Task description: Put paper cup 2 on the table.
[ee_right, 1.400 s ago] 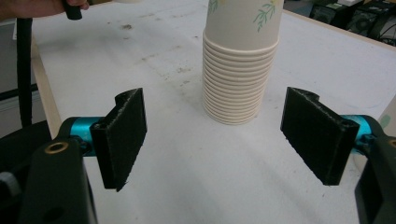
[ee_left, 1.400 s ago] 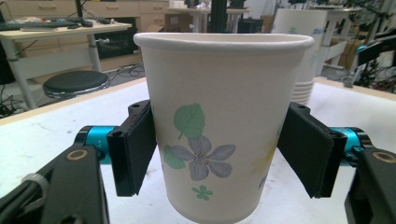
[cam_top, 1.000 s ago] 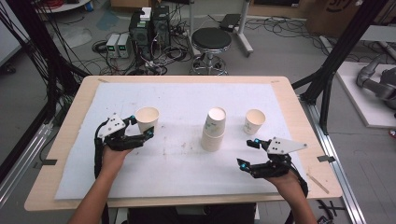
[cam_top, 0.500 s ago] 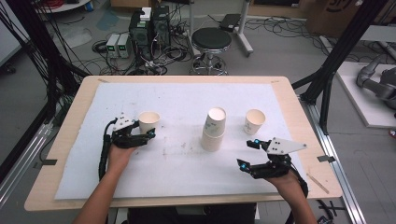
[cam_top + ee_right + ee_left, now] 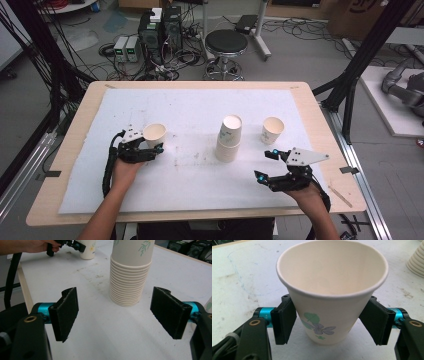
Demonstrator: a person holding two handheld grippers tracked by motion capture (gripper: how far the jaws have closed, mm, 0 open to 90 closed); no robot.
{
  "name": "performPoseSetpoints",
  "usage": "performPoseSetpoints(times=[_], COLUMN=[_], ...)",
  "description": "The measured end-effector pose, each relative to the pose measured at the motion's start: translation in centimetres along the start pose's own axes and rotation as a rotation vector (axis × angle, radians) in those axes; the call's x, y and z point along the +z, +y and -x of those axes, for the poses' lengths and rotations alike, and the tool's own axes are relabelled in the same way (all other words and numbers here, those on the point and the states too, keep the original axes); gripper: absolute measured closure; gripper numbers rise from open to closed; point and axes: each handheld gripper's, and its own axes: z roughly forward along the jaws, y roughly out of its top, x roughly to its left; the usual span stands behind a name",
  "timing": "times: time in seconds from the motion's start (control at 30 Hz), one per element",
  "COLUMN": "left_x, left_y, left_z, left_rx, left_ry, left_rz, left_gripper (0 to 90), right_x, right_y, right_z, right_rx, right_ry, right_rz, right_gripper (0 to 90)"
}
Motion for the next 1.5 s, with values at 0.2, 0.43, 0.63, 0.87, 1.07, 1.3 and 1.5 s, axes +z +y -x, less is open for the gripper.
performPoseSetpoints(times=[0.2,0.43,0.63,0.87,1.07,1.3,1.5], left_x=[-0.2,-0.5,-1.3,-3.1,-4.9,-7.6,-9.1], left_y=[-0.2,-0.4,-0.4,-0.3,-1.0,-1.1,-1.3], left_z=[0.4,0.4,0.3,0.4,0.4,0.8,1.8], left_rx=[0.02,0.004,-0.037,-0.044,-0.069,-0.09,-0.08], left_ry=[0.016,0.018,0.003,-0.009,-0.034,-0.063,-0.075], left_rz=[-0.01,-0.014,-0.002,0.055,0.126,0.28,0.379], left_gripper=[31.6,30.5,22.0,20.2,19.2,17.2,16.2], right_x=[0.0,0.0,0.0,0.0,-0.2,-0.3,-0.4], right_y=[0.0,0.0,0.0,0.1,0.1,0.0,-0.2], right_z=[-0.1,0.0,0.0,-0.1,0.0,0.1,0.2], right_rx=[0.0,-0.004,-0.001,-0.005,-0.004,0.003,0.015], right_ry=[0.0,-0.001,-0.001,-0.002,-0.006,-0.028,-0.07], right_rz=[-0.002,-0.001,-0.005,0.0,0.004,0.007,0.016], right_gripper=[23.3,23.3,23.3,23.3,23.3,22.4,22.1])
